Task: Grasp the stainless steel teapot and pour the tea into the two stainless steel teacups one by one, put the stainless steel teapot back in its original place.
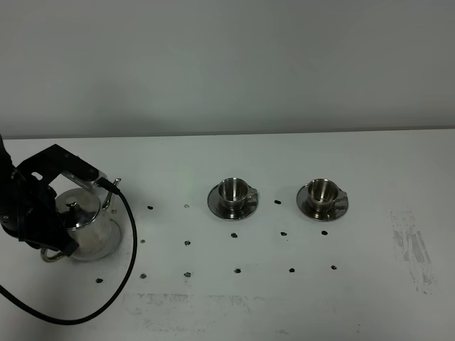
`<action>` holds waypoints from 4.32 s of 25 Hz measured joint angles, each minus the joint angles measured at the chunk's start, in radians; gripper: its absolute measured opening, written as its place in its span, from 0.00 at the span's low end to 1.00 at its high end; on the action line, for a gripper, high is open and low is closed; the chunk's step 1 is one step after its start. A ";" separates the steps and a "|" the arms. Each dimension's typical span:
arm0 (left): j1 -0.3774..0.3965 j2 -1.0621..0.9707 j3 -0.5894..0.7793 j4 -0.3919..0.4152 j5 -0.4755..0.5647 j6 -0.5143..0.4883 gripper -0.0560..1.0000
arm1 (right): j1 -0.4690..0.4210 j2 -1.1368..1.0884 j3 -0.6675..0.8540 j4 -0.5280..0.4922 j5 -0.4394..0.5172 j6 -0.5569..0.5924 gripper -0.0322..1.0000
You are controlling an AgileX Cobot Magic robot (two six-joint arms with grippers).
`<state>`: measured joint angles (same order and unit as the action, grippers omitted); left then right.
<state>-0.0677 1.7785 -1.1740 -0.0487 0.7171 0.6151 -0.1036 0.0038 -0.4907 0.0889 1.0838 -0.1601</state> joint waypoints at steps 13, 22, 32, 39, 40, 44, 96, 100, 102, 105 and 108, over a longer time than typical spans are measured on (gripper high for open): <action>-0.091 0.228 -0.490 -0.017 0.205 0.115 0.29 | 0.000 0.000 0.000 0.000 0.000 0.000 0.41; -0.216 0.498 -0.958 -0.019 0.391 0.192 0.29 | 0.000 0.000 0.000 0.000 0.000 0.000 0.41; -0.254 0.581 -1.069 0.035 0.456 0.386 0.29 | 0.000 0.000 0.000 0.000 0.000 0.000 0.41; -0.276 0.583 -1.070 0.178 0.456 0.468 0.29 | 0.000 0.000 0.000 0.000 0.000 0.000 0.41; -0.276 0.583 -1.070 0.186 0.455 0.492 0.29 | 0.000 0.000 0.000 0.000 0.000 0.000 0.41; -0.277 0.584 -1.070 0.186 0.442 0.580 0.29 | 0.000 0.000 0.000 0.000 0.000 0.000 0.41; -0.388 0.643 -1.071 0.539 0.291 0.680 0.29 | 0.000 0.000 0.000 -0.009 0.000 0.000 0.41; -0.392 0.643 -1.071 0.547 0.291 0.682 0.29 | 0.000 0.000 0.000 -0.010 0.000 0.000 0.41; -0.395 0.643 -1.071 0.560 0.291 0.684 0.29 | 0.000 0.000 0.000 -0.010 0.000 0.000 0.41; -0.398 0.643 -1.071 0.569 0.291 0.684 0.29 | 0.000 0.000 0.000 -0.010 0.000 0.000 0.41; -0.399 0.648 -1.071 0.569 0.291 0.688 0.29 | 0.000 0.000 0.000 -0.014 0.000 0.000 0.41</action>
<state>-0.4667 2.4261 -2.2451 0.5200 1.0084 1.3027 -0.1036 0.0038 -0.4907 0.0747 1.0838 -0.1600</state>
